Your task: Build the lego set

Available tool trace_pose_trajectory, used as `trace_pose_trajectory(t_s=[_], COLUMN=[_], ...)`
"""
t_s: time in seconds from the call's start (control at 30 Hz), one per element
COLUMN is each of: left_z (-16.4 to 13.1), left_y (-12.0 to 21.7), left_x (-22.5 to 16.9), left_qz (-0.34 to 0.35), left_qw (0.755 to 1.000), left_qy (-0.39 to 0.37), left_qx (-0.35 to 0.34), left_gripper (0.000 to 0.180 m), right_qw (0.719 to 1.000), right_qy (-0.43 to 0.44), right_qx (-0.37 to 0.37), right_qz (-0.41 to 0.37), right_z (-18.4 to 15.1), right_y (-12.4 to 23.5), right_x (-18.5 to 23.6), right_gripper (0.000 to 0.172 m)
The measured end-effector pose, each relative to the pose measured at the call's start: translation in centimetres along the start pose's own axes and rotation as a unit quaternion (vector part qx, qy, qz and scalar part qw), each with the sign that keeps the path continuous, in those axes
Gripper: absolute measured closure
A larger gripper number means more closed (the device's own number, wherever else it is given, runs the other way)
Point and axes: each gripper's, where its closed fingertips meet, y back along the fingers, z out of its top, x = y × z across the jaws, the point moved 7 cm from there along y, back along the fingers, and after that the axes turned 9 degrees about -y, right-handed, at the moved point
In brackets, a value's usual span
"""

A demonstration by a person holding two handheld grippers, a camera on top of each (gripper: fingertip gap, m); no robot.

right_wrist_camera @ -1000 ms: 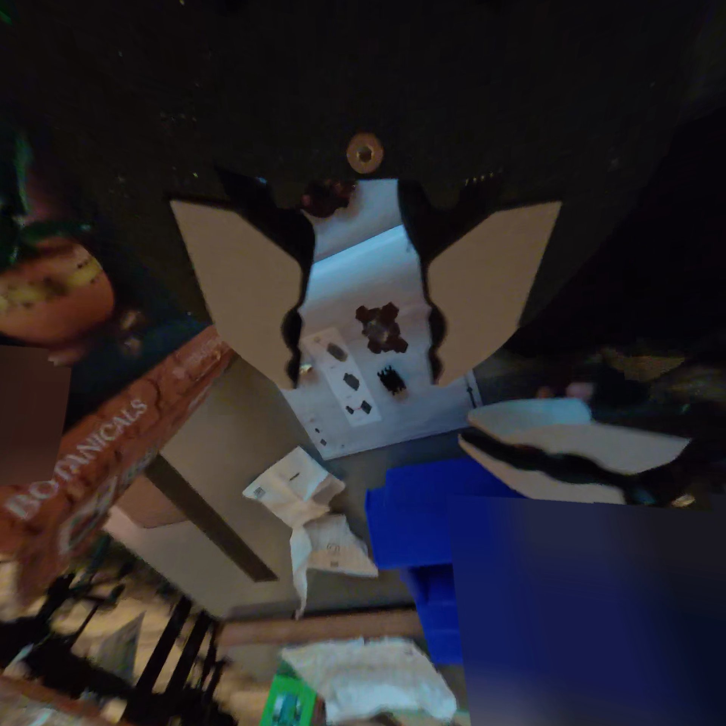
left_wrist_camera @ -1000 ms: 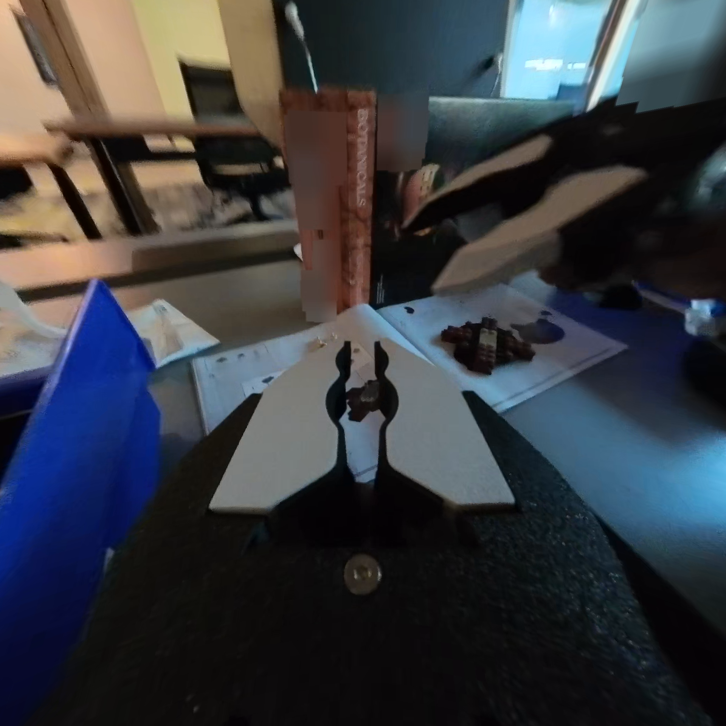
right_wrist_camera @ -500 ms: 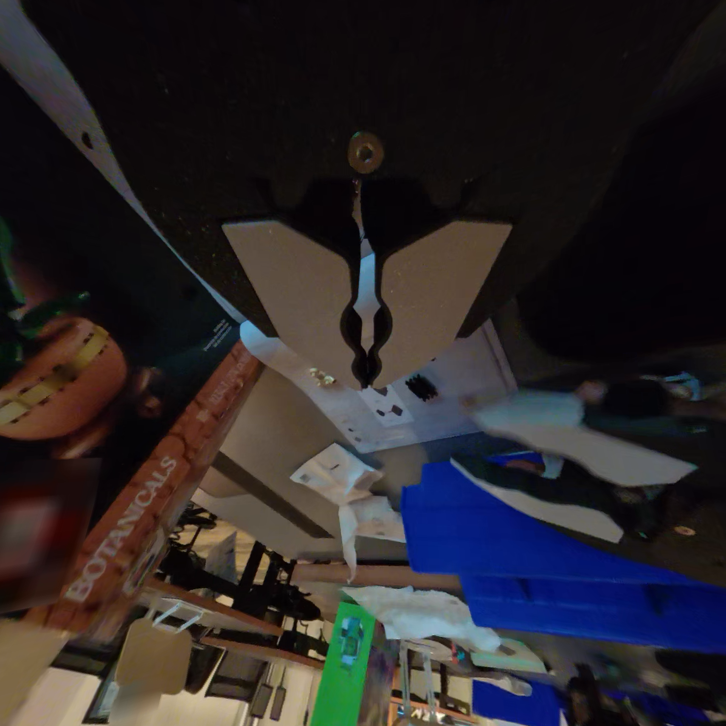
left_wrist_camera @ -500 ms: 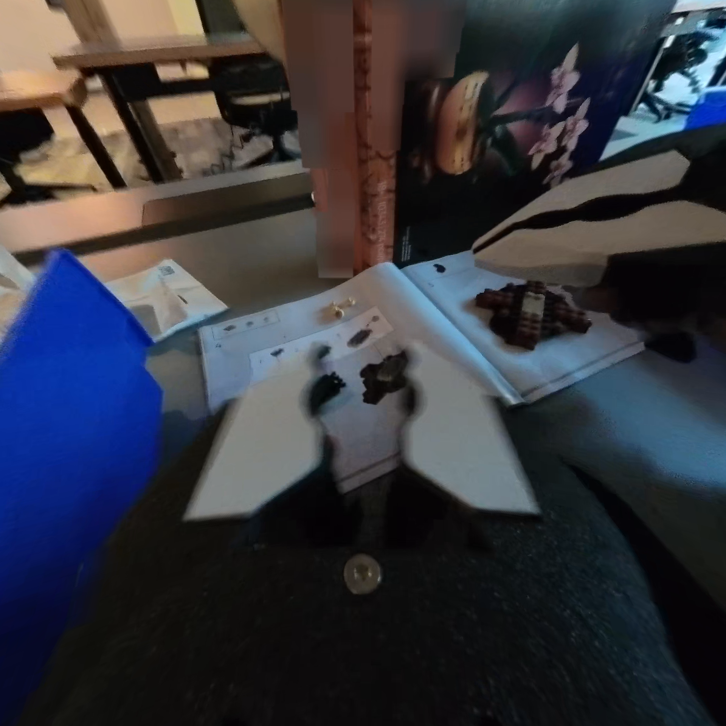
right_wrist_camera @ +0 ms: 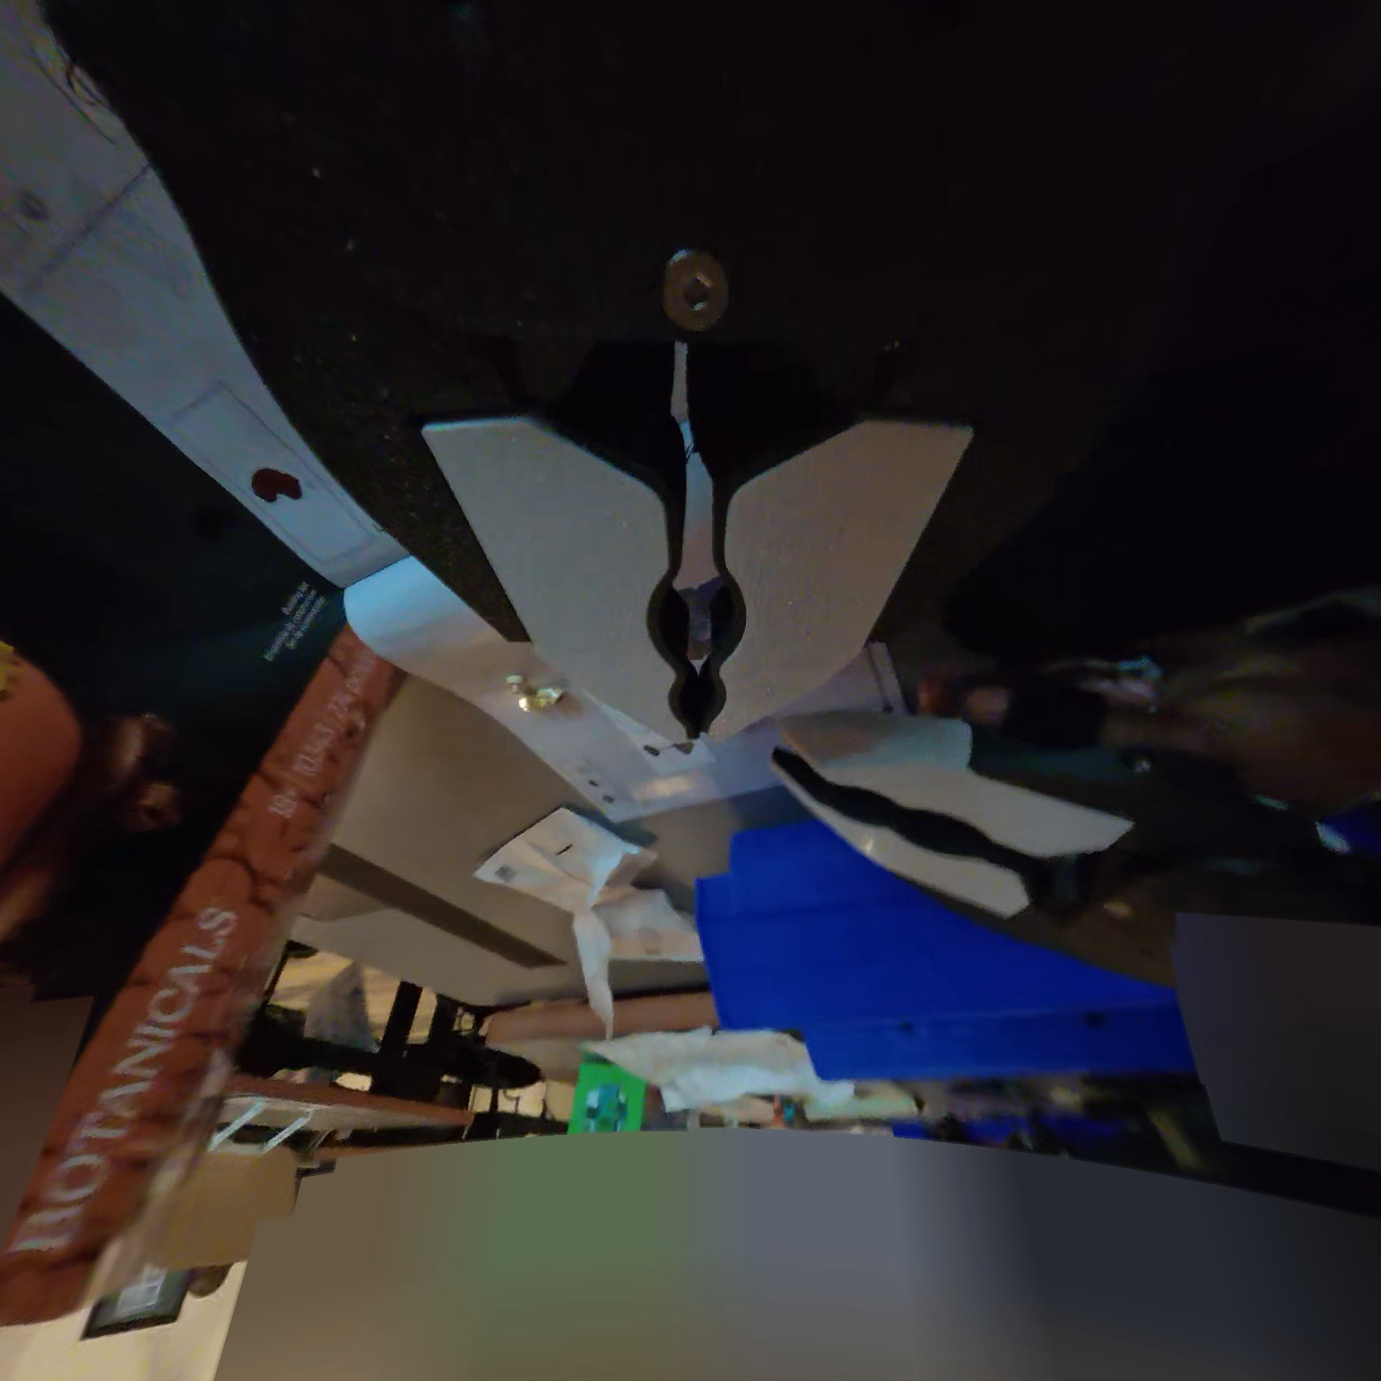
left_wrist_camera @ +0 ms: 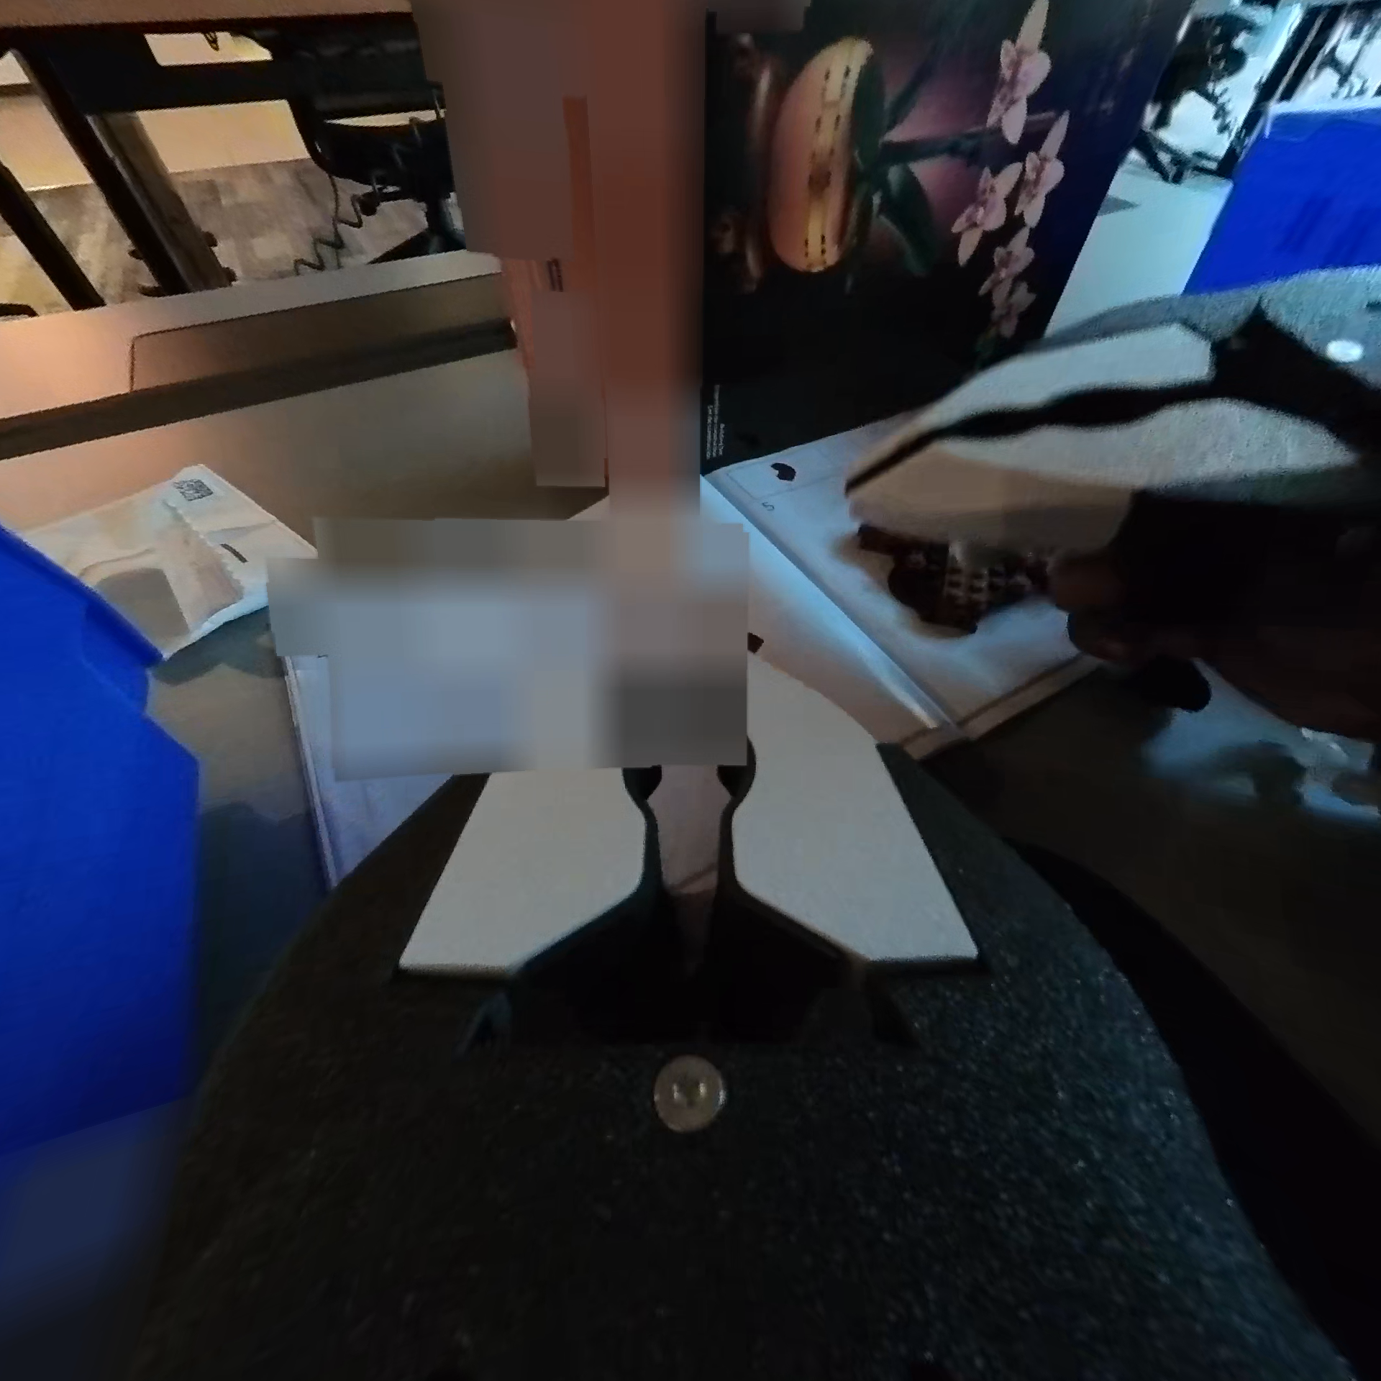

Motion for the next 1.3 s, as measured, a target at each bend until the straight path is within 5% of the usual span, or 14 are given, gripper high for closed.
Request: trace_pose_trajectory(t_s=[0.1, 0.13, 0.17, 0.43, 0.7, 0.77, 0.9, 0.97, 1.07, 1.3], left_z=[0.0, 0.0, 0.1, 0.1, -0.1, 0.0, 0.3, 0.3, 0.2, 0.1], left_y=[0.0, 0.1, 0.2, 0.3, -0.1, 0.1, 0.5, 0.7, 0.8, 1.6], left_x=[0.4, 0.4, 0.4, 0.1, 0.5, 0.3, 0.1, 0.3, 0.6, 0.9], left_qz=[-0.004, -0.018, -0.027, -0.023, -0.017, -0.025, -0.014, -0.007, -0.004, 0.006], left_qw=[1.000, 0.999, 0.999, 0.999, 0.999, 0.999, 0.999, 0.999, 0.998, 0.997], left_qy=[0.024, 0.031, 0.035, 0.020, 0.039, 0.032, 0.015, 0.022, 0.038, 0.052], left_qx=[-0.008, -0.013, -0.021, -0.023, -0.004, -0.016, -0.039, -0.046, -0.046, -0.055], left_gripper=[0.150, 0.174, 0.180, 0.180, 0.146, 0.180, 0.180, 0.180, 0.164, 0.154], right_qw=[0.999, 0.999, 0.999, 0.997, 0.995, 0.995, 0.995, 0.990, 0.968, 0.902], right_qy=[0.027, 0.028, 0.025, 0.021, 0.033, 0.031, -0.011, -0.012, 0.067, 0.109], right_qx=[0.024, 0.035, 0.040, 0.066, 0.095, 0.092, 0.101, 0.137, 0.243, 0.397], right_qz=[0.002, 0.009, 0.017, 0.019, 0.015, 0.020, 0.019, 0.016, -0.007, 0.132], right_z=[-0.3, -0.5, -0.5, -0.8, -1.2, -1.2, -0.8, 0.1, 1.3, -0.5], right_y=[-0.6, -0.7, -0.8, -1.3, -1.8, -1.7, -2.3, -3.0, -4.9, -10.3], right_x=[0.5, 0.6, 0.6, 0.6, 0.7, 0.7, 0.0, -0.6, -2.1, -1.0], right_gripper=[0.155, 0.155, 0.169, 0.171, 0.161, 0.172, 0.169, 0.151, 0.149, 0.141])
